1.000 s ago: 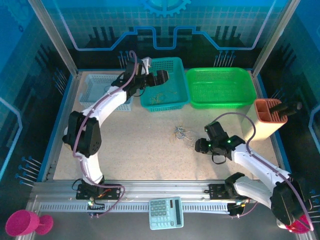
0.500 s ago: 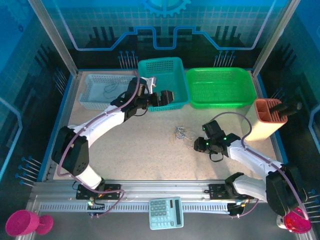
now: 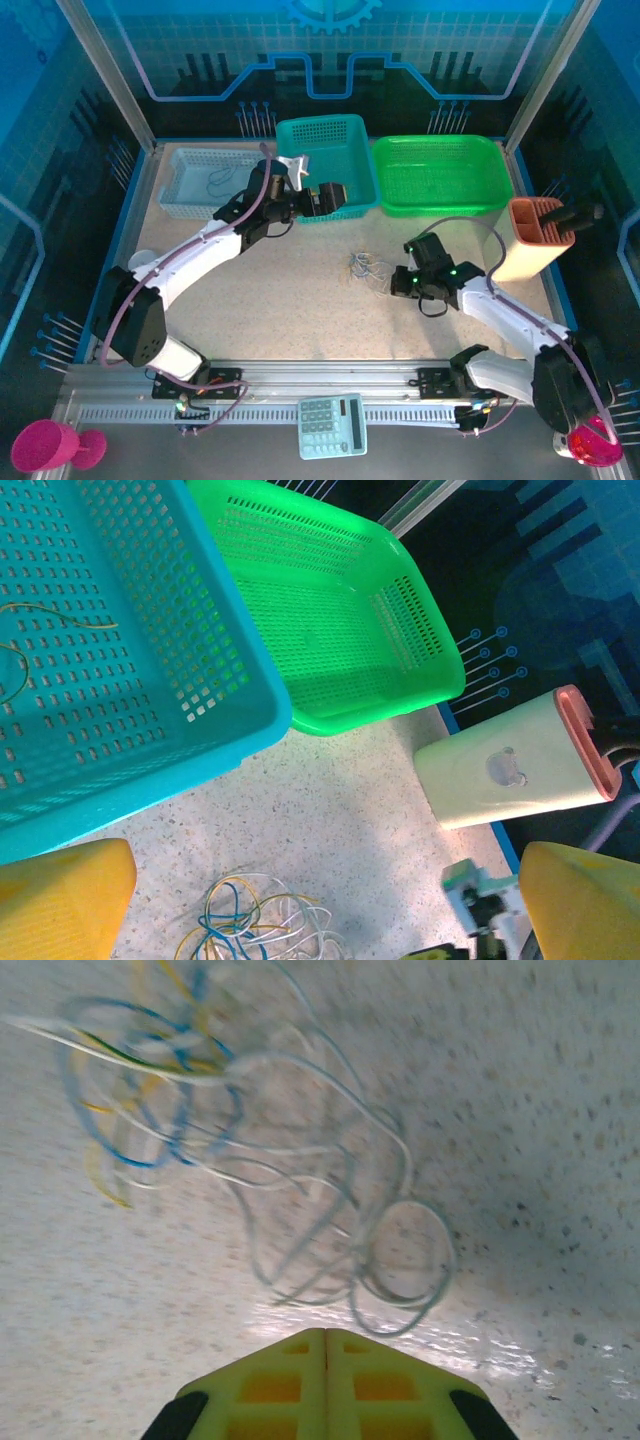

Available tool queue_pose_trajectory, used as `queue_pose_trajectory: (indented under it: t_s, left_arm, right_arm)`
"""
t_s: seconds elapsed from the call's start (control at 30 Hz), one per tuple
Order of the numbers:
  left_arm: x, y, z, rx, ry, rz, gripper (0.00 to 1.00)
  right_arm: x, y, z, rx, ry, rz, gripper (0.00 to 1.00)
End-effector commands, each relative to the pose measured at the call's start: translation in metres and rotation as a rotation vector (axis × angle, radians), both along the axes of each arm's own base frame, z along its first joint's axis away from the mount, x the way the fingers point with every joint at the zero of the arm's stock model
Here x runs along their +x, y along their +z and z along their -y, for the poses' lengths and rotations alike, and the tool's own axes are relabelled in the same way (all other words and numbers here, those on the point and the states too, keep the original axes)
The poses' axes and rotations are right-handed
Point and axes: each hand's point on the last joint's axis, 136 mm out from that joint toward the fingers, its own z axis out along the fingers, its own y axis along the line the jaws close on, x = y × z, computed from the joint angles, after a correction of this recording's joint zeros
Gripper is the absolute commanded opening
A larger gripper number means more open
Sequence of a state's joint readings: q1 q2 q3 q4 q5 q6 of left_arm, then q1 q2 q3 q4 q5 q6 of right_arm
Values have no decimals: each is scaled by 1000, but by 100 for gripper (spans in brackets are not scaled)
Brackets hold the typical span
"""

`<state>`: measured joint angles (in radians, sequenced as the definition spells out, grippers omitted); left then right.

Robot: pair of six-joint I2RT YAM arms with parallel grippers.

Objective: Untangle the cables

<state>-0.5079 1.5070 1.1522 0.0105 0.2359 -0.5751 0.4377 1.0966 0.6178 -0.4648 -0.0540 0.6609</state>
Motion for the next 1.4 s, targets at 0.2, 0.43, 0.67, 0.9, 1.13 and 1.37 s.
queue_pose_trajectory:
  t_s: [0.2,0.43,0.67,0.9,1.13,1.37]
  left_arm:
    - [-16,9,0,-48,-11,0,99]
    - [-23,-2,-3,-51,-8,-38,99]
    - [-30,-15,-3,-62,-5,-76,99]
    - [-33,-20,-1,-67,-5,-85,99]
    - [-35,-19,2,-65,-12,-85,99]
    - [-37,-19,4,-64,-15,-85,99]
  right_arm:
    - [30,79,-10,39,43,178,0]
    - [42,47,-11,6,37,111,39]
    - [53,27,-11,-45,42,75,53]
    - [63,11,-13,-63,40,49,45]
    - [74,4,-18,-53,37,38,37]
    - [79,0,-22,-37,41,23,34]
